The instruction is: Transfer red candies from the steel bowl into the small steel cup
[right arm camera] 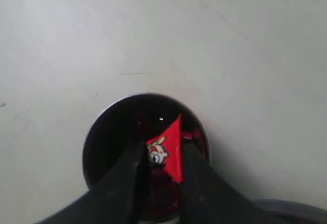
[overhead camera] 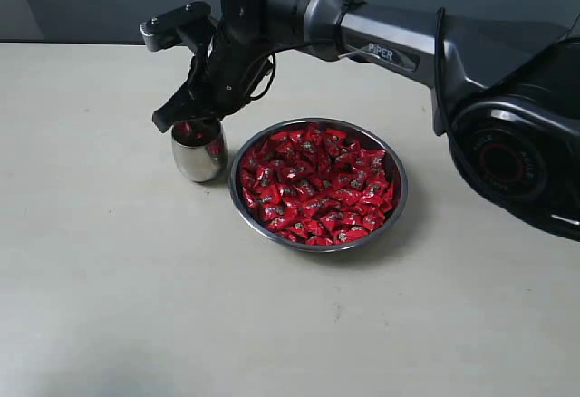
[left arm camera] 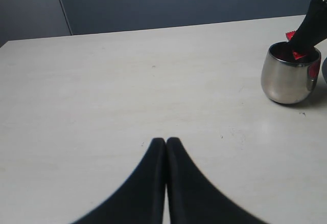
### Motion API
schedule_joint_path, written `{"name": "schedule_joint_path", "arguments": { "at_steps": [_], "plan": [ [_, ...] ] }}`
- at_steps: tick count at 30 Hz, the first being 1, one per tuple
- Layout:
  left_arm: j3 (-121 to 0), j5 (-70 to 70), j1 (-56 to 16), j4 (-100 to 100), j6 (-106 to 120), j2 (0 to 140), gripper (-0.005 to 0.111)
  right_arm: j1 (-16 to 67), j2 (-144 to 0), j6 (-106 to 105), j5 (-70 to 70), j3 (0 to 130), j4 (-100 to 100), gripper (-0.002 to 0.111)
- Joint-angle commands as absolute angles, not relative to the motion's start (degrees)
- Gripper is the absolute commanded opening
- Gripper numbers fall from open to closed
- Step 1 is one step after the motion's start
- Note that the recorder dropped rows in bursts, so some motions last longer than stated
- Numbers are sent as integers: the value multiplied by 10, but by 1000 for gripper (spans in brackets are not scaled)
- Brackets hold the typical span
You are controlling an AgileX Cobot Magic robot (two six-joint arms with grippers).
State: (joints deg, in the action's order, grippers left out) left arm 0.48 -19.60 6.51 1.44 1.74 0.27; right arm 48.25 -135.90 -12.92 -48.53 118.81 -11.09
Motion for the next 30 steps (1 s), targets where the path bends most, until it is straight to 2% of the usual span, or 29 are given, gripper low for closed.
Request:
{"name": "schedule_joint_path", "arguments": {
  "at_steps": [1, 3, 5, 12, 21, 30],
  "plan": [
    [0, -193, 62, 16, 17, 0, 0, 480, -1358, -128, -488, 1192, -106, 17],
    [0, -193, 62, 16, 17, 0, 0, 480, -1358, -128, -489, 1192, -106, 29],
    [0, -193, 62, 16, 17, 0, 0, 480, -1358, -128, -489, 1192, -106, 36],
    [0, -193, 62, 16, 17, 0, 0, 480, -1315, -115, -502, 1192, -90, 36],
    [0, -193, 62, 16, 17, 0, 0, 480, -1237, -90, -590, 1191, -37, 36],
    [0, -193, 62, 16, 17, 0, 0, 480, -1223, -59, -636, 1191, 19, 36]
  ]
}}
